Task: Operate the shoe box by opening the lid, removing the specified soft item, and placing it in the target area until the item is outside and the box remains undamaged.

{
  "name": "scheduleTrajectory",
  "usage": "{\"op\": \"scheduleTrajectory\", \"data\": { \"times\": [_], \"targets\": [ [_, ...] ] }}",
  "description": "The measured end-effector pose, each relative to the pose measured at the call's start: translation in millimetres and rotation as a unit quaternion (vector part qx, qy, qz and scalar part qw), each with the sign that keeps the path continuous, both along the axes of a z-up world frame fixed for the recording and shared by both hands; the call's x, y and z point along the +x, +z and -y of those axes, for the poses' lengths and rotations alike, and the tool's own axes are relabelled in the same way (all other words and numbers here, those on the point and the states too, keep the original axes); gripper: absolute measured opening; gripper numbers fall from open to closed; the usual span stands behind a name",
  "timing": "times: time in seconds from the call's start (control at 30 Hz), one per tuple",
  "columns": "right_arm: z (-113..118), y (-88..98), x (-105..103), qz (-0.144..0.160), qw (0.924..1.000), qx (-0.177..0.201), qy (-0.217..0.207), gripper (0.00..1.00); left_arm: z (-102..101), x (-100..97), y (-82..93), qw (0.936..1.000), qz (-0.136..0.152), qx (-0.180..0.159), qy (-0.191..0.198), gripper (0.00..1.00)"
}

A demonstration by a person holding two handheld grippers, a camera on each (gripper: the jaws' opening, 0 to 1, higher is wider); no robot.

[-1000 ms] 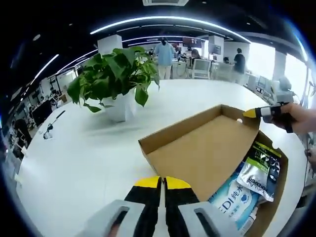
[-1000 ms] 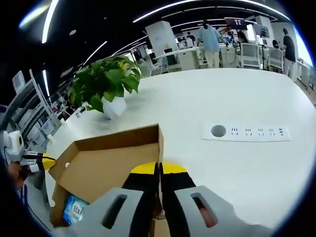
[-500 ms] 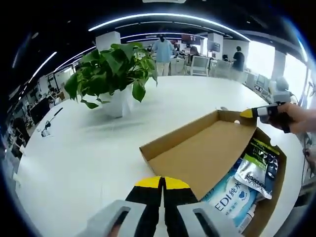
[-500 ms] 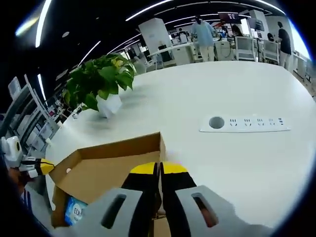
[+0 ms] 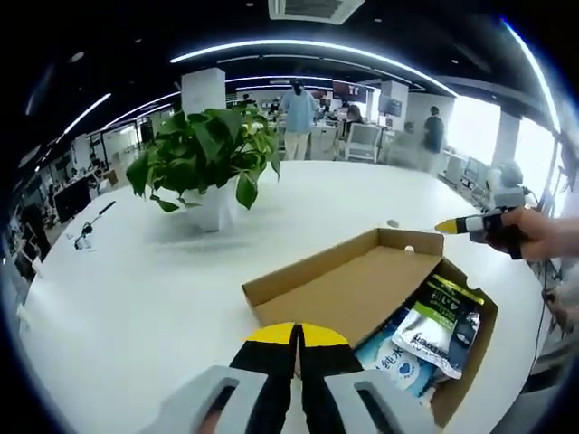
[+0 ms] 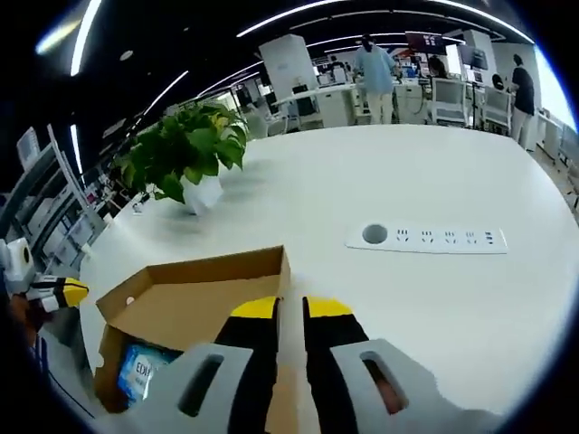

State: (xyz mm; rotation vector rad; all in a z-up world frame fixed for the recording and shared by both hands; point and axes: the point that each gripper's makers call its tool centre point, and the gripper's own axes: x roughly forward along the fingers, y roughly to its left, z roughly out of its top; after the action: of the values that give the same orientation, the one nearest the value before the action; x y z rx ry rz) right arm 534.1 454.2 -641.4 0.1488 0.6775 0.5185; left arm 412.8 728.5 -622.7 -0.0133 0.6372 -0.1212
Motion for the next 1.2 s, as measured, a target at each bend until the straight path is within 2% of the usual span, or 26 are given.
{"op": "scheduleTrajectory", "data": {
  "times": [0.2, 0.4, 0.5, 0.7, 0.8, 1.07, 1.2],
  "targets": [
    [34, 24.9, -7, 0.025, 0.9994, 0.021, -0.006, 0.11, 20, -9.1, 17.9, 0.9995, 0.024, -0.022, -0.007, 0.04],
    [62, 30.0, -17, 0.033, 0.9990, 0.030, -0.005, 0.15, 46, -17.0, 33.2, 0.9976, 0.046, -0.049, -0.014, 0.09],
    [75, 32.0, -26, 0.036, 0.9986, 0.038, -0.006, 0.19, 56, -22.4, 35.7, 0.9973, 0.050, -0.050, -0.019, 0.10],
    [100, 32.7, -37, 0.042, 0.9980, 0.044, -0.018, 0.19, 68, -32.6, 30.9, 0.9970, 0.047, -0.054, -0.029, 0.11],
    [106, 32.1, -41, 0.043, 0.9979, 0.043, -0.019, 0.19, 71, -37.2, 28.6, 0.9967, 0.046, -0.058, -0.031, 0.11],
    [105, 29.4, -62, 0.047, 0.9980, 0.043, -0.008, 0.19, 82, -49.7, 17.3, 0.9961, 0.034, -0.070, -0.041, 0.14],
    [101, 27.9, -73, 0.052, 0.9976, 0.046, 0.006, 0.19, 89, -56.4, 2.5, 0.9954, 0.022, -0.076, -0.054, 0.16]
  ]
}}
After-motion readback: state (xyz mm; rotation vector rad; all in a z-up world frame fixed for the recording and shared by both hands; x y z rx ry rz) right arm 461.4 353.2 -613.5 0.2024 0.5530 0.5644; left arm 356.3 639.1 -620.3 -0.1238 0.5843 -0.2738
